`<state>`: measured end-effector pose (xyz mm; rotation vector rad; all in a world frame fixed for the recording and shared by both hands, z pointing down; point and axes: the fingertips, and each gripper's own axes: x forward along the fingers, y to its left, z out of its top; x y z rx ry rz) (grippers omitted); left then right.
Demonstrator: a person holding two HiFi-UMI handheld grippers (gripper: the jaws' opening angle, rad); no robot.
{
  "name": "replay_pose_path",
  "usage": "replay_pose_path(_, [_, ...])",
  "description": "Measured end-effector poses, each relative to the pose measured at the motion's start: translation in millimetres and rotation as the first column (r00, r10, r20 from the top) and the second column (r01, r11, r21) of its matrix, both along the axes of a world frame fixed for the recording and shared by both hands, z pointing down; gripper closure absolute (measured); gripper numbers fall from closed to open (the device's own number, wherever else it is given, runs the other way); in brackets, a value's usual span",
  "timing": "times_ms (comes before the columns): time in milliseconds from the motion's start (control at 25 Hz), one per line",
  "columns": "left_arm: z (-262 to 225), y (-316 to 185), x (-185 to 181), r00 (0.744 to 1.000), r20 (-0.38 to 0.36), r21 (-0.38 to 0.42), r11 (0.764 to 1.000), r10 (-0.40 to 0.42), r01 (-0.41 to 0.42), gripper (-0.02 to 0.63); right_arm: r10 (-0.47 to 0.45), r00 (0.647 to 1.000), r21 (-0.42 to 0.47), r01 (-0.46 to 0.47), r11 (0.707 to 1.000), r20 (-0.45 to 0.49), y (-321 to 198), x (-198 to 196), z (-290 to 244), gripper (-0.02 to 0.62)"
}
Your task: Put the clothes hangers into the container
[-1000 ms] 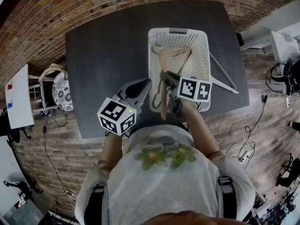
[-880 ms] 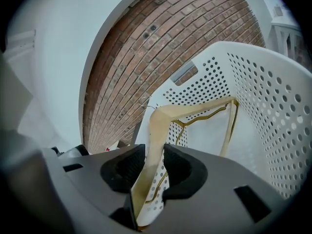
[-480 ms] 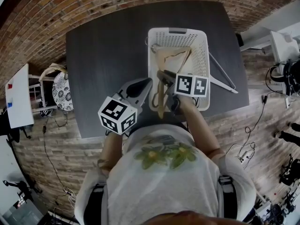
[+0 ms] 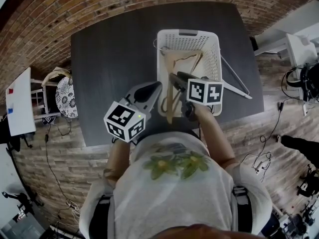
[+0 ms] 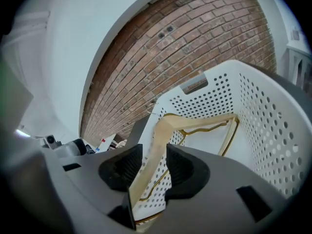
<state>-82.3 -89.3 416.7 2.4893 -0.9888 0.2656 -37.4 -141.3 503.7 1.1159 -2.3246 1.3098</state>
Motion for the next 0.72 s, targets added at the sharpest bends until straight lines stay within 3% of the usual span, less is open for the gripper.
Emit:
replay_pose_path(40, [-2, 0, 0, 1.000, -0.001, 0.004, 1.000, 0.001, -0.001, 0.577, 0.004, 1.000, 0.028, -0.003, 1.000, -0.015, 1, 2, -7, 0.432])
replay_pose_path(120, [-5, 0, 0, 1.000, -0.002, 0.012, 1.000, 0.003, -0.003, 0.577, -0.004, 0.999, 0.099, 0.009, 0.995, -0.052, 6, 3, -21, 0.531])
replay_pose_path(200, [-7, 1, 1, 1.000, -0.003, 0.020, 1.000, 0.007, -0.007, 0.577, -0.046, 0.995, 0.179, 0.062, 0.982, -0.091, 14, -1, -35, 0.551])
replay_pose_path(440, [-9, 6, 7, 1.000, -0.002, 0.033, 0.999, 0.018, -0.018, 0.577, -0.169, 0.971, 0.367, 0.222, 0.903, -0.170, 45, -19, -72, 0.563])
replay_pose_path(720, [-11, 12, 6, 1.000, -0.002, 0.040, 0.999, 0.017, -0.017, 0.577, -0.194, 0.942, 0.434, 0.301, 0.849, -0.273, 76, -24, -87, 0.563])
